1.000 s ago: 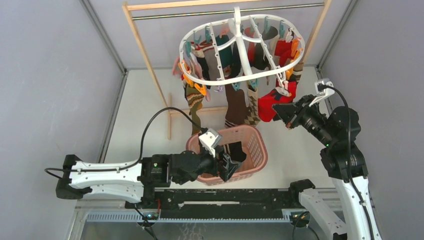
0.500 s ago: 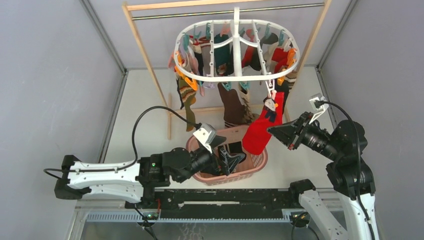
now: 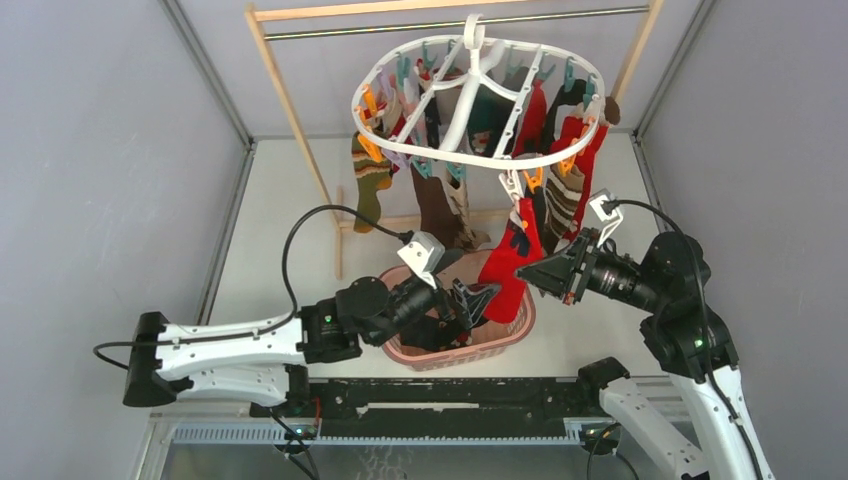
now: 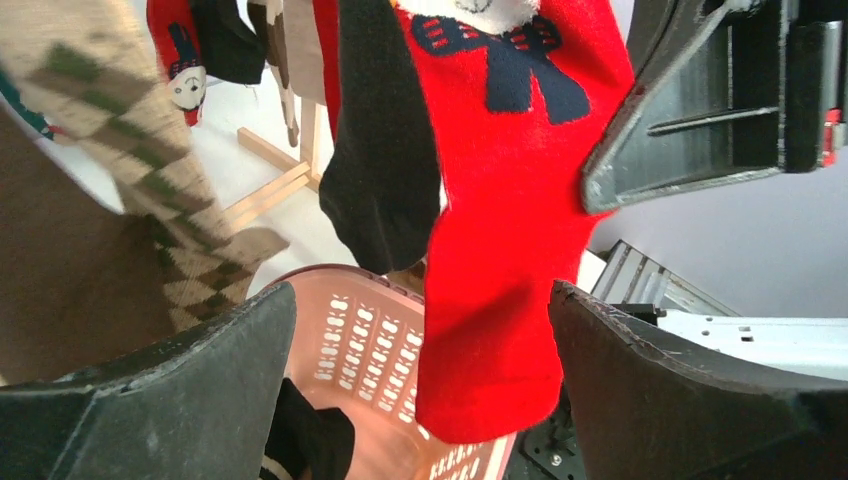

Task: Remove the socks clipped to the hanger
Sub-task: Remove the sock from the hanger.

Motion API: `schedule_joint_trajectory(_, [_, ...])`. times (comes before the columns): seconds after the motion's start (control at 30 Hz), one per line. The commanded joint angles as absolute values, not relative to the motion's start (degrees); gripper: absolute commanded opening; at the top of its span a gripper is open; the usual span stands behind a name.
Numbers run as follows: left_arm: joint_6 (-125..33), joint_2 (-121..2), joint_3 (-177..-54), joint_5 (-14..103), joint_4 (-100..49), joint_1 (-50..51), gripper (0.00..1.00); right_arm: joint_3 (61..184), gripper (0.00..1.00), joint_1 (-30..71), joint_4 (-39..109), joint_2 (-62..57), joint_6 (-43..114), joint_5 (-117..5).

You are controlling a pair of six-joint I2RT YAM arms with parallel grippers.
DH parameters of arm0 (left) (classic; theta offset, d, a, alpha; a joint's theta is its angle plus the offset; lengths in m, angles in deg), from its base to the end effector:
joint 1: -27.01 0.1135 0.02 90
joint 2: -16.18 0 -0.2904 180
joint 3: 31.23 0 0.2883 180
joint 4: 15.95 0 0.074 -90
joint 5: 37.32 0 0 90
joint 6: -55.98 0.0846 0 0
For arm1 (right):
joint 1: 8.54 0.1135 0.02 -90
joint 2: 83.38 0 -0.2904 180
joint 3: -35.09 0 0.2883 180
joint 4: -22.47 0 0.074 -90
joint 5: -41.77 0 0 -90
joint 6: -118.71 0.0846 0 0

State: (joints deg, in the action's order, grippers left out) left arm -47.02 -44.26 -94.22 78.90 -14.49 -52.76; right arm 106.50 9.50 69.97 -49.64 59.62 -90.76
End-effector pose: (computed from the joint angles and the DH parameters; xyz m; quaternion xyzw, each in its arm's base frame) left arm 0.0926 -0.3026 0.3894 0.2269 0.6459 -0.4090 0.6034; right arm 0.1164 0.0981 0.4277 -0.1522 0.7347 0.5012 0.4312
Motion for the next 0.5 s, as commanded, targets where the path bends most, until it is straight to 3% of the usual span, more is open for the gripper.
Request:
schedule_joint_trajectory(0.0, [-44.52,-46.77,-93.07,74.39,-8.09,-50.7,1.0,106.6,0.0,13.55,65.45,-48.69,61.66,-89.57])
schedule_joint_trajectory(0.47, [-46.24,-47.61,-90.7,69.79,-2.07,-49.94,0.99,106.0,0.0,19.17,63.9,-46.48,61.26,-84.36])
